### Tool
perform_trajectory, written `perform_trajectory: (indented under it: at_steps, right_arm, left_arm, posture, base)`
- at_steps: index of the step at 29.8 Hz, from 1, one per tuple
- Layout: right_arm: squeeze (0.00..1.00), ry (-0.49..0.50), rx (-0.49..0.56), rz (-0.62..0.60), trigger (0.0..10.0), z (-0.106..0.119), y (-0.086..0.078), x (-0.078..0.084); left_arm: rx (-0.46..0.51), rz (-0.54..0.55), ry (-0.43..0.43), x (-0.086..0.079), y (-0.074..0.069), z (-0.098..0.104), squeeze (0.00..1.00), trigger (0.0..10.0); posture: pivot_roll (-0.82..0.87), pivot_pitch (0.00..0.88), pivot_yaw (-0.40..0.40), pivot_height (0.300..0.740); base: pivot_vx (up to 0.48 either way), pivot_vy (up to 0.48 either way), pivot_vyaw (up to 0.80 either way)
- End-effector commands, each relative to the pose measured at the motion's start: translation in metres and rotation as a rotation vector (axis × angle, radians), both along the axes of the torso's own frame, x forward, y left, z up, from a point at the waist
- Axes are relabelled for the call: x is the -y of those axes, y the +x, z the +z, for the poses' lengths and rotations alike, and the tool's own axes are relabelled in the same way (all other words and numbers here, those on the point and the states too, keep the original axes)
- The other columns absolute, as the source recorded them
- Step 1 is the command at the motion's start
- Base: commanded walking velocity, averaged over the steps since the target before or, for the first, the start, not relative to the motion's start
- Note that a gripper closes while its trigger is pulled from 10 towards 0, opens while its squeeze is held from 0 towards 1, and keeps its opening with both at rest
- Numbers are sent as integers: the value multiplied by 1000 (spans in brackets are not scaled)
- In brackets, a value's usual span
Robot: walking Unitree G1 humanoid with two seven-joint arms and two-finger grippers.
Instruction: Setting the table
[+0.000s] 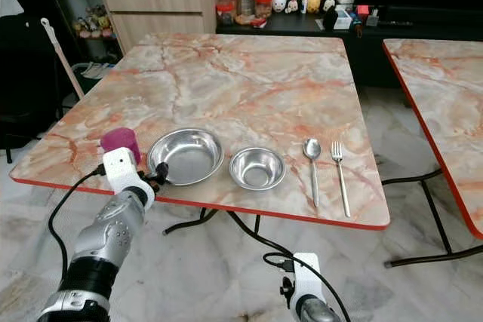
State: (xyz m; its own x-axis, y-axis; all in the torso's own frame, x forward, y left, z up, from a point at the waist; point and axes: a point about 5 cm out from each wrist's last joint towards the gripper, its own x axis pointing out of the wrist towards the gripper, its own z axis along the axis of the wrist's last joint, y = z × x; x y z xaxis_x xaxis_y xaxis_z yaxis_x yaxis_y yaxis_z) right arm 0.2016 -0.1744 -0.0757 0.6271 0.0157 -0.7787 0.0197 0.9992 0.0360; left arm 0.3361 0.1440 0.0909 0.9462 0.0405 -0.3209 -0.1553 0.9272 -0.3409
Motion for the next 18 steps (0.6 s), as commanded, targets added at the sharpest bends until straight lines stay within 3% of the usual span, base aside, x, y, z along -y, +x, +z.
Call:
perform_trajectory:
  at_steps: [1, 10, 11, 13, 14, 18]
  right_arm:
    - [0, 5, -4, 2, 10000, 0, 1, -1]
    - [0, 8, -1, 11, 10000, 1, 2, -4]
    - [0, 7, -1, 13, 10000, 1, 2, -4]
    - [0, 6, -3, 15, 10000, 0, 2, -4]
    - [0, 5, -3, 15, 10000, 0, 1, -3]
    - [0, 3, -6, 19, 10000, 0, 1, -3]
  left_arm:
    - [-21, -1, 7, 1, 2, -1, 0, 10000]
    - [-33, 12, -40, 7, 8, 0, 0, 10000]
    - [-34, 10, -25, 7, 8, 0, 0, 8275]
    - [-37, 6, 7, 6, 8, -1, 0, 1020]
    - [-38, 7, 10, 6, 7, -1, 0, 0]
    - [-41, 17, 5, 6, 7, -2, 0, 0]
  posture:
    - [85, 0, 36, 740]
    - [79, 0, 40, 740]
    - [81, 0, 40, 740]
    - [83, 0, 38, 740]
    - [83, 0, 38, 740]
    - [84, 0, 38, 740]
  base:
    - [0, 0, 0]
    - [0, 0, 0]
    - [0, 0, 0]
    - [0, 0, 0]
    - [0, 0, 0]
    - [0, 0, 0]
